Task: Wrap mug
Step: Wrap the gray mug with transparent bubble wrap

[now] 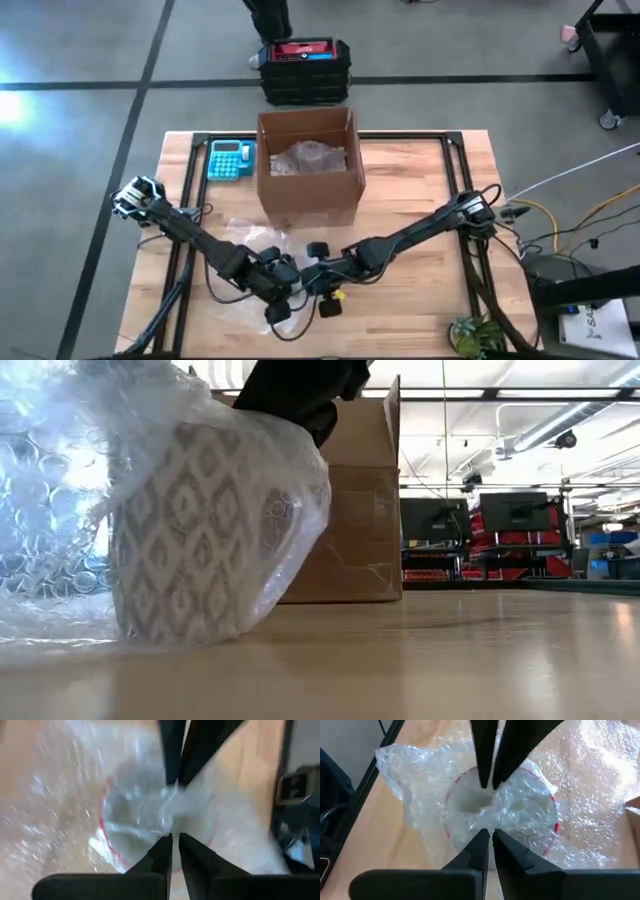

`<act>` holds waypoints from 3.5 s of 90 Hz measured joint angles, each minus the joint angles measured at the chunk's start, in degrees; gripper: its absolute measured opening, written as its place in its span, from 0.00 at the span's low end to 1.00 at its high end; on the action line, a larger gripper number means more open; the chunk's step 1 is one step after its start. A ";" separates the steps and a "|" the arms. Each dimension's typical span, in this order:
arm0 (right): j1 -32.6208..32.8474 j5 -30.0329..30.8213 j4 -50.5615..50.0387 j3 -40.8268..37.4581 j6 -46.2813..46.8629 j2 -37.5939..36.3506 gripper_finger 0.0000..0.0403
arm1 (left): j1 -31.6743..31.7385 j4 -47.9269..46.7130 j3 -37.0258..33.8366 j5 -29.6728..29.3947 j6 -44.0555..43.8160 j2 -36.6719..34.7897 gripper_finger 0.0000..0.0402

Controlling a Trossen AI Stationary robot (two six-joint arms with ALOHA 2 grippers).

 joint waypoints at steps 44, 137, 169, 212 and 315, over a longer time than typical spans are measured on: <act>0.21 -0.34 -1.05 0.00 0.10 0.14 0.03 | 0.33 17.04 -9.59 -3.95 0.43 1.63 0.05; 4.92 6.18 1.75 -5.40 -1.59 -5.65 0.03 | 0.46 25.53 -14.06 -3.17 -3.75 2.14 0.05; 2.21 6.54 10.86 -5.01 -1.45 0.71 0.03 | 0.49 25.80 -14.16 -3.93 -3.08 2.09 0.05; 2.11 7.55 10.81 -4.96 -1.93 1.11 0.03 | -0.89 16.59 -8.18 -9.29 -1.48 -0.44 0.05; 1.21 8.69 5.00 -0.48 -1.73 2.14 0.03 | -0.63 26.73 -17.10 -3.42 -3.58 1.23 0.05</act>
